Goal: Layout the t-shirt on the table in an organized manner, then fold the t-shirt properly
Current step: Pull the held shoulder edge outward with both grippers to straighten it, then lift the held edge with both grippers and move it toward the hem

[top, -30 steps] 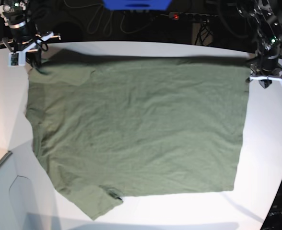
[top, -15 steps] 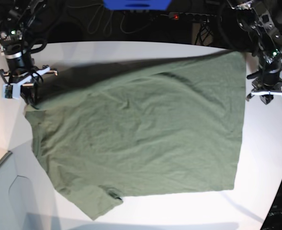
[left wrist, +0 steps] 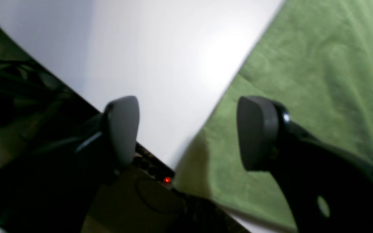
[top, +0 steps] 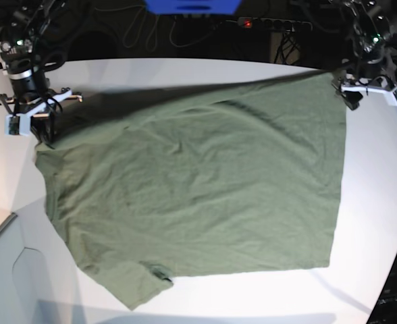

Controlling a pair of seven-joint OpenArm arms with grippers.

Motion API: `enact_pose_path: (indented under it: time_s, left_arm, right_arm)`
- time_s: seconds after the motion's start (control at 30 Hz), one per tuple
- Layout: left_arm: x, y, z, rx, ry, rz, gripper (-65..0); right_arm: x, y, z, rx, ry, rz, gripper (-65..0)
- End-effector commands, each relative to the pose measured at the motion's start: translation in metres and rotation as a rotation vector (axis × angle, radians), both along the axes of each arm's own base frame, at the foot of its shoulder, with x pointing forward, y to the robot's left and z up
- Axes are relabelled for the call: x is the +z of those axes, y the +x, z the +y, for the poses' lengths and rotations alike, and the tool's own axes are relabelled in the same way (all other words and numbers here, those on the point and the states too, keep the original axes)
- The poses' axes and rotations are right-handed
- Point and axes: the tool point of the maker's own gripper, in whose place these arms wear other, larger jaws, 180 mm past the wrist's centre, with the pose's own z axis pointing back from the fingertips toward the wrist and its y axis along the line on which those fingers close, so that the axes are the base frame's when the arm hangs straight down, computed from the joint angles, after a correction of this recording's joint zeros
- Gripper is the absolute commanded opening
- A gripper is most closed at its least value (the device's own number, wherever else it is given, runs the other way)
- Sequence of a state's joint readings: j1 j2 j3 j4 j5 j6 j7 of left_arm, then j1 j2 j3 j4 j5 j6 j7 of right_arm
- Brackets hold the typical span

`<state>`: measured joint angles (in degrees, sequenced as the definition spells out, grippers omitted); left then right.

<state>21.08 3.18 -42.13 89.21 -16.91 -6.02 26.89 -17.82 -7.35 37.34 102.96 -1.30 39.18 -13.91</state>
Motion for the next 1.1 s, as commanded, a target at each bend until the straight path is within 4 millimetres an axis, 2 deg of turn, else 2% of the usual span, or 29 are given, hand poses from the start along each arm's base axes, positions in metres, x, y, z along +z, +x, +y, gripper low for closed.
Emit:
enact_pose_path:
  time_s: [0.0, 0.07, 0.2, 0.43, 0.6, 0.93, 1.0, 1.07]
  left_arm:
    - [0.003, -0.001, 0.004, 0.006, 0.012, -0.010, -19.2]
    - [-0.007, -0.005, 0.002, 0.012, -0.007, 0.011, -19.2]
    - [-0.026, -0.006, -0.015, -0.025, -0.049, 0.053, -19.2]
    - [-0.034, -0.004, -0.034, -0.075, -0.071, 0.070, -20.0]
    - [-0.036, -0.006, -0.042, -0.095, -0.080, 0.078, -31.8]
    - [-0.037, -0.004, -0.042, -0.094, -0.080, 0.077, -33.5]
    - [-0.037, -0.004, -0.045, -0.099, -0.085, 0.077, -38.5]
    - [-0.038, -0.002, -0.053, -0.119, -0.091, 0.079, -46.7]
  right_arm:
    - [0.012, 0.005, 0.002, 0.016, 0.000, -0.052, -65.0]
    - [0.012, 0.005, 0.002, 0.016, 0.000, -0.051, -65.0]
    - [0.012, 0.004, 0.002, 0.016, 0.002, -0.049, -65.0]
    - [0.012, 0.004, 0.002, 0.016, 0.002, -0.049, -65.0]
    - [0.012, 0.004, 0.002, 0.016, 0.002, -0.049, -65.0]
    - [0.012, 0.005, 0.002, 0.016, 0.002, -0.051, -65.0]
    - [0.013, 0.006, 0.002, 0.016, 0.002, -0.054, -65.0]
    - [0.013, 0.006, 0.002, 0.016, 0.002, -0.055, -65.0]
